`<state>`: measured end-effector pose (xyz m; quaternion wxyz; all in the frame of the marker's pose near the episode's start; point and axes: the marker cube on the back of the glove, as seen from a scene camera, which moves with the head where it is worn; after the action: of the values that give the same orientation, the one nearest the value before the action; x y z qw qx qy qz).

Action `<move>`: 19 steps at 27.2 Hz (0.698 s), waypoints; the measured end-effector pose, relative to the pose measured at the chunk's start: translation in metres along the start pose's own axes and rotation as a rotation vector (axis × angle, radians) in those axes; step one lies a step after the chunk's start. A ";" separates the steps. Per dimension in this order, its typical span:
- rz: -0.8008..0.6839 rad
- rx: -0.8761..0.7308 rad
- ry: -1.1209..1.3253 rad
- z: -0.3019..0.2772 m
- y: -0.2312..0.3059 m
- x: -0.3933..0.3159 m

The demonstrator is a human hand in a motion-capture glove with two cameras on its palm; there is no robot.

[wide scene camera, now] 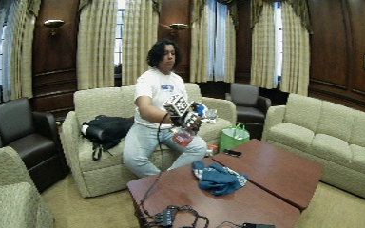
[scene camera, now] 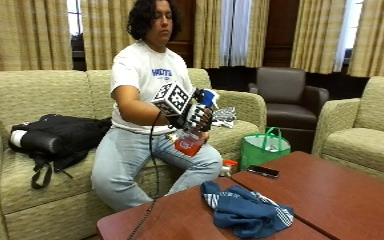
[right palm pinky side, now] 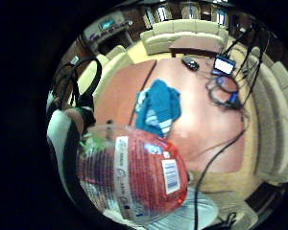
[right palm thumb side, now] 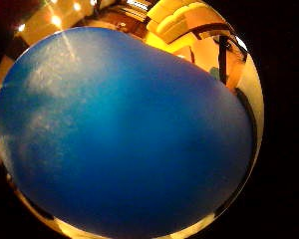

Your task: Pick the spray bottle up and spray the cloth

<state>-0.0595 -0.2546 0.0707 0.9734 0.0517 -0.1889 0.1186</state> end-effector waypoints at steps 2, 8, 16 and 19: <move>0.006 0.029 -0.150 -0.001 0.010 0.005; -0.035 -0.021 -0.499 0.028 0.051 0.011; -0.084 -0.072 -0.516 0.078 0.073 0.007; -0.096 -0.081 -0.486 0.097 0.074 0.007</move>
<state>-0.1059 -0.1957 0.1674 0.9052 0.0485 -0.4195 0.0486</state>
